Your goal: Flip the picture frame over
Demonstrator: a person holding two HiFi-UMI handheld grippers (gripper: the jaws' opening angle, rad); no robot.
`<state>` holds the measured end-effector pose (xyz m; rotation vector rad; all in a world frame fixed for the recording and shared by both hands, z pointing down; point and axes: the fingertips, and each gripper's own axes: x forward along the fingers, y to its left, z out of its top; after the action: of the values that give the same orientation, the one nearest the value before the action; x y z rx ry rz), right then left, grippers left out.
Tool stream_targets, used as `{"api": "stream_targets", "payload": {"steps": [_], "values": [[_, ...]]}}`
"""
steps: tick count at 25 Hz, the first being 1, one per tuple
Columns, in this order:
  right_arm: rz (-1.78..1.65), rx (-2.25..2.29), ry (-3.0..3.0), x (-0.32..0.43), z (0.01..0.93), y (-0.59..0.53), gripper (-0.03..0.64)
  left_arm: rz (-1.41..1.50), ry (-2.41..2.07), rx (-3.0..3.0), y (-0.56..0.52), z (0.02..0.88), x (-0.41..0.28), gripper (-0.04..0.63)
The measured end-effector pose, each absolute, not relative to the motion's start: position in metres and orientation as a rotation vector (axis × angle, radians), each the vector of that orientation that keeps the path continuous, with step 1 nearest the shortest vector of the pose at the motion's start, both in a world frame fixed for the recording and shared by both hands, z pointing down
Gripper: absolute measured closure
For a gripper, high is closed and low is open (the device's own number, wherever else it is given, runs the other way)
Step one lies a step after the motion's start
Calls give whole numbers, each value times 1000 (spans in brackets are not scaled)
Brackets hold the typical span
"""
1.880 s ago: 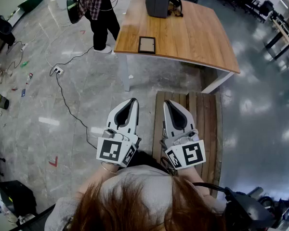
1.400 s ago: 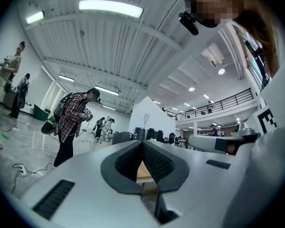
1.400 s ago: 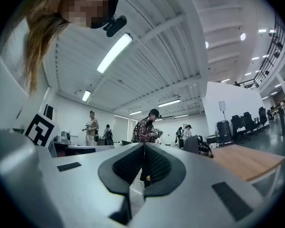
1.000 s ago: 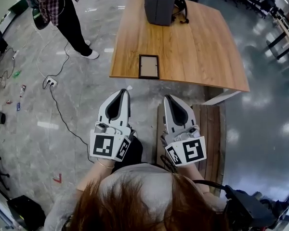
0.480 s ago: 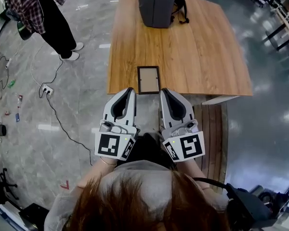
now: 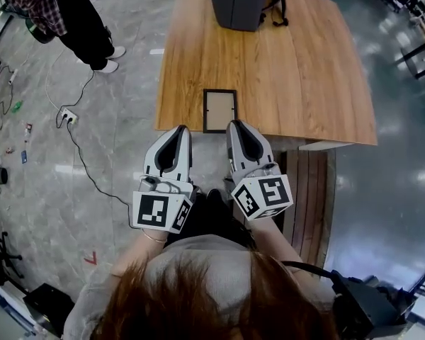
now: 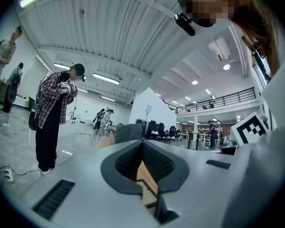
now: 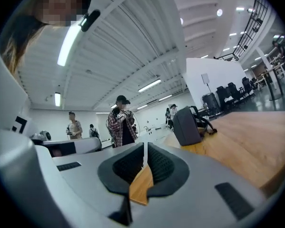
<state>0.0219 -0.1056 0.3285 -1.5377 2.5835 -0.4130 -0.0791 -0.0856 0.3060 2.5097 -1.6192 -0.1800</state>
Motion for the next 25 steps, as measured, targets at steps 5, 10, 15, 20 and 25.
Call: {"api": "stream_targets", "payload": {"steps": [5,10,15,20,25], "values": [[-750,-1461,2432,18,382,-114,598,-120,-1612,2494,-85,326,-78,589],[-1081,-1329,2026,36,430,-114,597,-71,-1591,2483,-86,338,-75,589],[-1244,-1275,1848,39,463,-118,514,-35,-1587,2468,-91,347,-78,589],[-1435,-1272,1637,43,511,-117,471,-21,-1599,2460,-96,352,-80,589],[-1539,-1234,1470,39,549,-121,448,0,-1589,2442,-97,359,-81,589]]}}
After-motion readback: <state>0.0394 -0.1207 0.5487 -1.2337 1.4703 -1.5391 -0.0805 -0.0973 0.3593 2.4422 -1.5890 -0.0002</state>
